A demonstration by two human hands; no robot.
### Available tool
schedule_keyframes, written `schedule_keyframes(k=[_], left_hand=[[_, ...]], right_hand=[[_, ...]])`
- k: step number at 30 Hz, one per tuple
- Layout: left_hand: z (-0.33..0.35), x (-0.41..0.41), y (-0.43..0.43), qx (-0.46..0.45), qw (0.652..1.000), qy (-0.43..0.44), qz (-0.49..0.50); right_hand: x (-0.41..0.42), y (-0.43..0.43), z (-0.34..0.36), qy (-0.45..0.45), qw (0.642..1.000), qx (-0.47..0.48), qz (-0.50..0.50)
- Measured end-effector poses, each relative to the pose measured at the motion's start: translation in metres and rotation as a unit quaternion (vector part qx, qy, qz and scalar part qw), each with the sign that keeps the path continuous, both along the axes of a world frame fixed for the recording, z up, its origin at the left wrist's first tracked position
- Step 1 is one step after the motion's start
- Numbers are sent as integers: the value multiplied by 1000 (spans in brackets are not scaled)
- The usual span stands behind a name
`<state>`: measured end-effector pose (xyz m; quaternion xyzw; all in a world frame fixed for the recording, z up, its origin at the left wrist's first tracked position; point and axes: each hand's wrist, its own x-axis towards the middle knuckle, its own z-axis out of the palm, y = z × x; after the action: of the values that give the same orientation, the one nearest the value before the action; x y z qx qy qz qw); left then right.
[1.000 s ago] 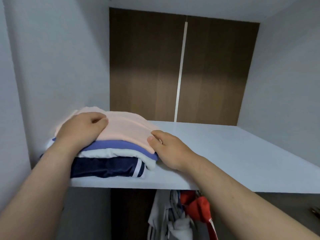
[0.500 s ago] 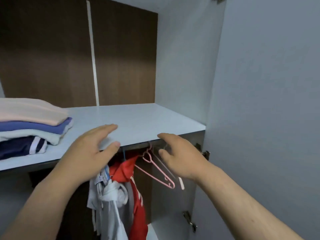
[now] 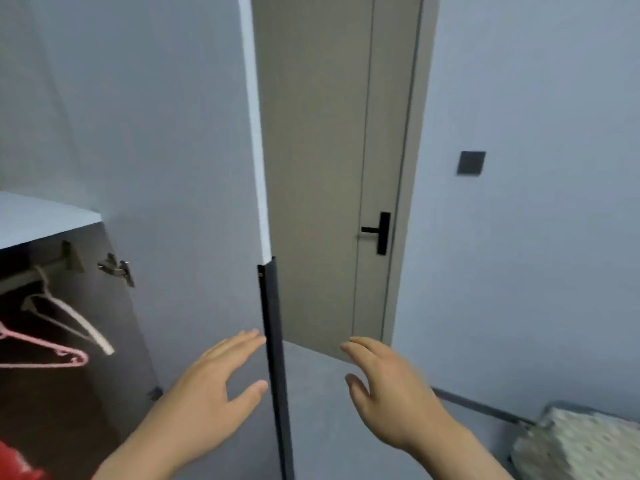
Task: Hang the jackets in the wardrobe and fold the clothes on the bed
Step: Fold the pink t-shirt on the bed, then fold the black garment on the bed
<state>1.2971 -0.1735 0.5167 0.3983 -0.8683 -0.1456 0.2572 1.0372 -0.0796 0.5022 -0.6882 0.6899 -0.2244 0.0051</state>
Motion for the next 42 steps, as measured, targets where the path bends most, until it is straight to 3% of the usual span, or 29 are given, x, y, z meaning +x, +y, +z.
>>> schedule_keyframes(k=[4,13,25,36,42], left_hand=[[-12,-95,19,19,991,-1,-134],[-12,-262,29,4,961,-62,-270],[-55,-422,74,59,870,-116,-476],[-98,-525,222,87,750,-160,-636],[-106,-567,303,76,737,-184,-646]], right_hand=[[-71,70,-10,1,993,16,-115],[-165,195,-10,9,938,35,-344],[-186,298,-51,-81,806,63,-582],[-156,437,-79,-161,675,18,-720],[-184,514,-97,-196,654,10,-731]])
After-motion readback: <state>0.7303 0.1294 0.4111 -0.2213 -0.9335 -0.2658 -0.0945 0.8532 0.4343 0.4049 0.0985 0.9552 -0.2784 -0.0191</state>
